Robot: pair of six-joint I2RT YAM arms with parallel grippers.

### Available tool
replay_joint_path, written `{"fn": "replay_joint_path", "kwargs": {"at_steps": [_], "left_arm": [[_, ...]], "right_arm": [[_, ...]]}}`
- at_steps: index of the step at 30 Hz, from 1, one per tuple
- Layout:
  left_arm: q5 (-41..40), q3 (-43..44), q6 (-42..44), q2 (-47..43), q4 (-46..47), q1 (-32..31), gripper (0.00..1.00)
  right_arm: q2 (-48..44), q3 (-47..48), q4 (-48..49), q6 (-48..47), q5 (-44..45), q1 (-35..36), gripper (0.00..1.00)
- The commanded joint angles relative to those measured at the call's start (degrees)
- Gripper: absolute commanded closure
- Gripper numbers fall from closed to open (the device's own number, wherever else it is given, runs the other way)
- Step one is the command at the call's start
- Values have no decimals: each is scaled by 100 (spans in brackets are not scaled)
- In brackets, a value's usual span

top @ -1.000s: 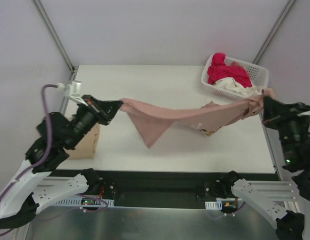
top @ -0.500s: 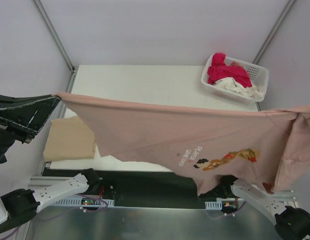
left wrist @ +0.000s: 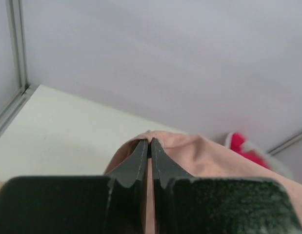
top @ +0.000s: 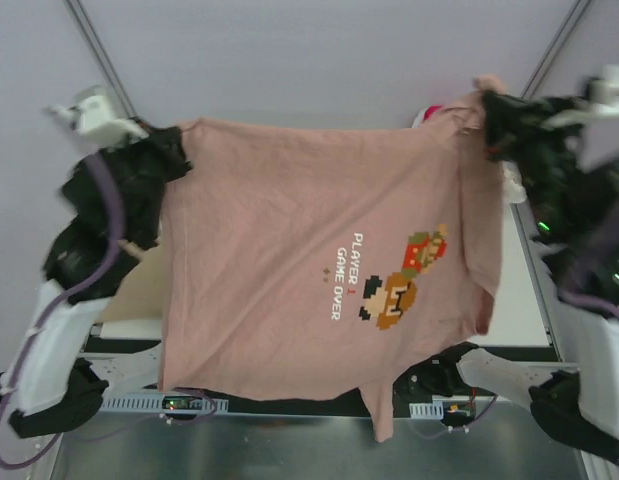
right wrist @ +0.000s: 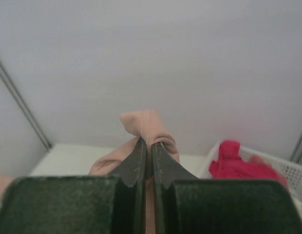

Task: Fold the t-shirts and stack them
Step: Flatten out the tshirt

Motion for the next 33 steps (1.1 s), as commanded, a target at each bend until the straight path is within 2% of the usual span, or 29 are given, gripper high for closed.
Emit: {"fn": "replay_joint_path", "kwargs": {"at_steps": [1,2,3,4,5,6,7,8,9,10,12,13,16,17,22,27,33], "left_arm": [[861,-1206,-719,1157,-489,2155,100],[1092,-1321,-835,1428,-489,2420,100],[1216,-1366,-854,2101,-489,2631,90],[1383,-1244,-750,2491,-498,2799,36],[1532,-1095,-644,2869,-489,2844,6],[1629,-711,-530,3569,-585,2870,1],[1674,-472,-459,3854,-708,2871,1],[1674,-270,-459,4101,-813,2871,1],[1666,-111,-467,4381,-971,2871,1],[1683,21,-511,4436,-990,2871,1],[1937,-100,-581,4350,-982,2871,1],[2069,-188,-643,4288,-990,2879,1],[2745,-697,-853,3972,-973,2853,1],[2868,-881,-950,3884,-973,2836,1],[3379,-2226,-1424,3401,-876,2380,1],[3625,-3227,-1741,3154,-411,1983,1],[3652,-3458,-1777,3592,-296,1992,1]], "right_arm": [[1575,-1001,367,84,72,-623,98],[2117,-1142,473,460,-157,-756,96],[2453,-1222,561,621,-568,-880,94],[2830,-1144,606,735,-790,-1063,85],[3678,-978,545,745,-1053,-1135,75],[4121,-289,353,754,-1386,-1197,63],[4552,118,-275,728,-1485,-1241,37],[5253,618,-638,675,-1504,-1241,27],[5468,954,-929,684,-1452,-1224,20],[5584,1148,-1115,658,-1477,-1206,2],[5340,819,-933,596,-1460,-1180,3],[5147,155,-601,578,-1408,-1145,3],[4304,-815,-212,657,-1144,-1101,3],[3989,-1306,-229,692,-1091,-1092,3],[3441,-2337,-641,964,-774,-1101,3],[3431,-3005,-686,1184,-1064,-1092,3],[3887,-3279,-782,1361,-1187,-1092,3]]}}
